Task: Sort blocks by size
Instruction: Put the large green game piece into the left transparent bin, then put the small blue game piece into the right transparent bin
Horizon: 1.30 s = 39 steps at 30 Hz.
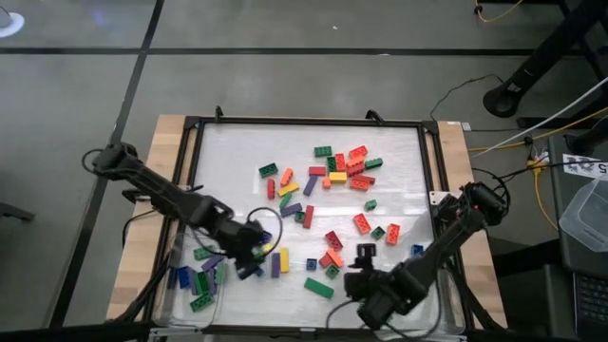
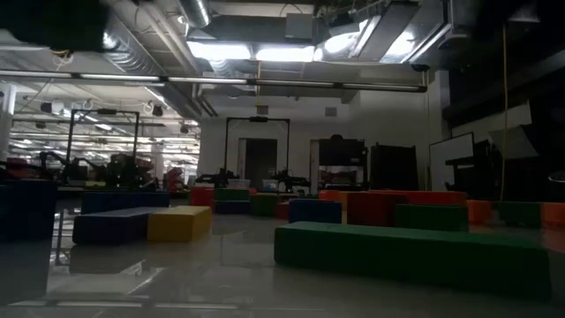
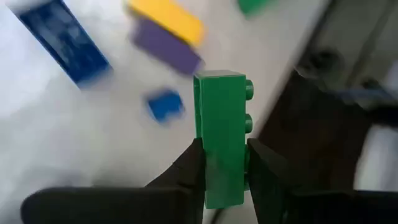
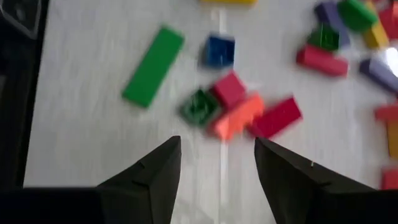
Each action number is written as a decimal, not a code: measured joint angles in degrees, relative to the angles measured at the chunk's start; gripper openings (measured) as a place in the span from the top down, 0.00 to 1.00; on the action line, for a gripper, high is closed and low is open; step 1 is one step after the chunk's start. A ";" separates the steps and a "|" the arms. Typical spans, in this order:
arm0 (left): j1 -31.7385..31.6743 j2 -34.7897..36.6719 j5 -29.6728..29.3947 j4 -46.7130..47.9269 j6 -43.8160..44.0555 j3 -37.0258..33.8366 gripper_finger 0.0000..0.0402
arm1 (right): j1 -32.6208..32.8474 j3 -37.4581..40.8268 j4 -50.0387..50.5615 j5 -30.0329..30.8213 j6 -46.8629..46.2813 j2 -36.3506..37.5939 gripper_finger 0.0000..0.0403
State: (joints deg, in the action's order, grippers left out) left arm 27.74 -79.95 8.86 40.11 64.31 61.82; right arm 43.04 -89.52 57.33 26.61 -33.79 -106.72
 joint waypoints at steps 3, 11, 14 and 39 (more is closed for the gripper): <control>3.89 3.74 1.94 3.39 4.02 0.00 0.79 | -3.05 0.00 -5.36 -0.16 5.37 -0.16 0.49; 16.95 7.79 2.00 15.72 24.45 -0.04 0.78 | -11.94 0.00 -13.44 -8.29 10.21 -2.20 0.49; 20.90 7.50 1.97 16.62 28.52 -1.20 0.76 | -14.53 0.00 -14.51 -11.81 10.18 -3.48 0.49; 25.04 7.44 2.12 15.78 31.73 -7.74 0.51 | -17.61 0.02 -21.77 -18.69 11.15 -13.96 0.49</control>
State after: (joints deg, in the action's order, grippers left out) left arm 52.78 -72.51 10.98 55.89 96.04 54.08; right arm 25.43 -89.49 35.55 7.92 -22.63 -120.68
